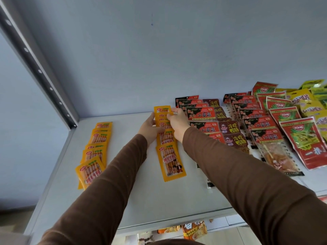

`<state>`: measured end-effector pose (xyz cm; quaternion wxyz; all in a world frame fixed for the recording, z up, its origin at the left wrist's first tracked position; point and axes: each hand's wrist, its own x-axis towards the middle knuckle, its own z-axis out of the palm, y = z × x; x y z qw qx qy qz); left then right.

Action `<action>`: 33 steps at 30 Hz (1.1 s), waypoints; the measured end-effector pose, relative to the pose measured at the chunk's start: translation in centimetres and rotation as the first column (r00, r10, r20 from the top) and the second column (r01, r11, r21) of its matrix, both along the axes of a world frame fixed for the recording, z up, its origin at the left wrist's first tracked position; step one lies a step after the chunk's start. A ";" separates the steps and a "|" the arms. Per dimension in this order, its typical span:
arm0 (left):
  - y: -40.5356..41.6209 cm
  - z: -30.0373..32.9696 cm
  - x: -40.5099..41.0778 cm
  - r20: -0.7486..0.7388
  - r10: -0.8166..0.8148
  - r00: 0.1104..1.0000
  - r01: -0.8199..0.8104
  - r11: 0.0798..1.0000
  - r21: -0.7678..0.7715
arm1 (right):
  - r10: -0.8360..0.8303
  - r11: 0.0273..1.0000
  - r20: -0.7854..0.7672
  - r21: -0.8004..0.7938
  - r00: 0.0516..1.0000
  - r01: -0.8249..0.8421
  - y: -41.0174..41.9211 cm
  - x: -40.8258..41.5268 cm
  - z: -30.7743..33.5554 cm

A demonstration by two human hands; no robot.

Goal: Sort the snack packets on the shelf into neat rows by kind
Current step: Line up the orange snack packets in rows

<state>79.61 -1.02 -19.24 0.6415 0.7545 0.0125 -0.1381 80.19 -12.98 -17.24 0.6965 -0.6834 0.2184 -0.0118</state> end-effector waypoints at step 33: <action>0.7 1.2 -4.1 0.302 -0.072 0.951 -0.091 0.864 0.494 | 0.064 0.998 -0.089 0.007 0.994 -0.064 -0.2 1.5 -0.1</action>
